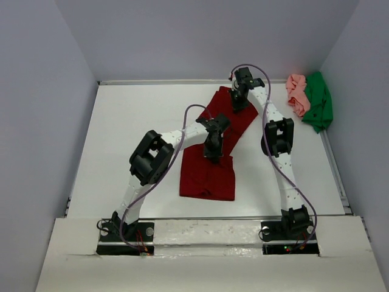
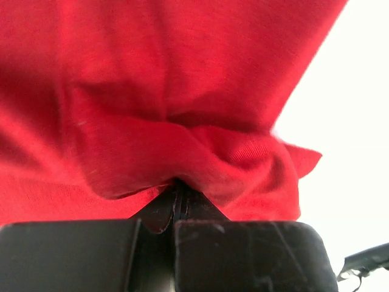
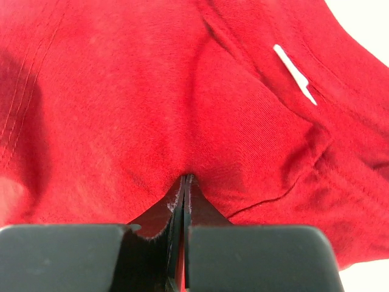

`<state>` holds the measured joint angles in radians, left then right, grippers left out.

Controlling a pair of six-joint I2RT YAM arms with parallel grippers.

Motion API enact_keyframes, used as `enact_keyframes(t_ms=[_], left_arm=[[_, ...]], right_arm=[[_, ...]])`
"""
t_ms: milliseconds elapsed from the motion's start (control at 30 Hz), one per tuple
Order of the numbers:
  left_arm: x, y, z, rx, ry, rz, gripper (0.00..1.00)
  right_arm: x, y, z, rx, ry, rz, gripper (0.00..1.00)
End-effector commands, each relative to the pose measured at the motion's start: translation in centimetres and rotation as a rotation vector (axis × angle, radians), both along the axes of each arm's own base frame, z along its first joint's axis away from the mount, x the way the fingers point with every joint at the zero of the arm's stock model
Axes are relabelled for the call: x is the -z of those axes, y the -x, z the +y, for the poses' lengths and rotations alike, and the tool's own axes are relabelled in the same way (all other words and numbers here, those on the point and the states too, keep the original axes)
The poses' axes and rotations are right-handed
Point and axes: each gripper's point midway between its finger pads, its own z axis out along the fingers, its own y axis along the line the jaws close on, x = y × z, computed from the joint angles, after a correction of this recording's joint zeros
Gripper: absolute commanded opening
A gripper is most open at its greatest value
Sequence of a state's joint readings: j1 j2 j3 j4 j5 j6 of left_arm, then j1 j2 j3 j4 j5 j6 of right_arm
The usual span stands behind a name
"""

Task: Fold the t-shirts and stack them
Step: Fold the tshirt

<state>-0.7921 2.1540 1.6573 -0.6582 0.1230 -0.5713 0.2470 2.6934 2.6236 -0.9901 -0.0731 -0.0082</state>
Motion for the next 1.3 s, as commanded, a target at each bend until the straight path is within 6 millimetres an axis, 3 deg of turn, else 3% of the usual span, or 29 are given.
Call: enact_keyframes(t_ms=[0, 67, 267, 300, 467, 667, 767, 800, 867, 933, 1167, 1267], left_arm=[[-0.4, 2.2, -1.0, 0.025, -0.005, 0.074, 0.0], [-0.5, 2.7, -1.0, 0.02, 0.002, 0.074, 0.0], [0.5, 6.4, -1.0, 0.059, -0.01, 0.12, 0.0], [1.0, 8.7, -1.5, 0.098, -0.005, 0.151, 0.0], [0.4, 10.5, -1.8, 0.13, 0.004, 0.154, 0.0], [0.0, 12.0, -2.2, 0.16, 0.006, 0.148, 0.0], [-0.6, 11.7, -2.3, 0.153, 0.0, 0.119, 0.0], [-1.0, 11.5, -2.4, 0.152, 0.0, 0.106, 0.0], [-2.0, 10.4, -2.5, 0.139, 0.0, 0.054, 0.0], [-3.4, 9.6, -2.9, 0.14, 0.011, 0.006, 0.0], [-7.9, 5.9, -1.8, 0.078, -0.042, -0.219, 0.0], [-9.8, 5.2, -1.4, 0.059, -0.036, -0.274, 0.0]], right_arm=[[3.0, -0.6, -0.7, -0.03, -0.002, 0.017, 0.0], [2.8, -1.1, -0.9, -0.04, -0.019, -0.001, 0.0], [1.5, -3.1, -1.1, -0.088, -0.04, -0.085, 0.0], [0.9, -4.0, -1.7, -0.092, -0.065, -0.118, 0.0], [0.3, -4.3, -2.0, -0.074, -0.085, -0.128, 0.0], [-3.2, -5.8, -2.5, -0.053, -0.059, -0.232, 0.0], [-4.8, -6.4, -2.9, -0.033, -0.048, -0.275, 0.0], [-6.7, -6.9, -3.0, -0.024, -0.047, -0.323, 0.0], [-7.8, -6.8, -3.0, -0.023, -0.052, -0.344, 0.0], [-10.6, -7.0, -2.9, -0.022, -0.063, -0.394, 0.0], [-17.6, -6.2, -2.5, -0.018, -0.119, -0.49, 0.34], [-19.5, -4.9, -2.0, -0.016, -0.161, -0.481, 0.41]])
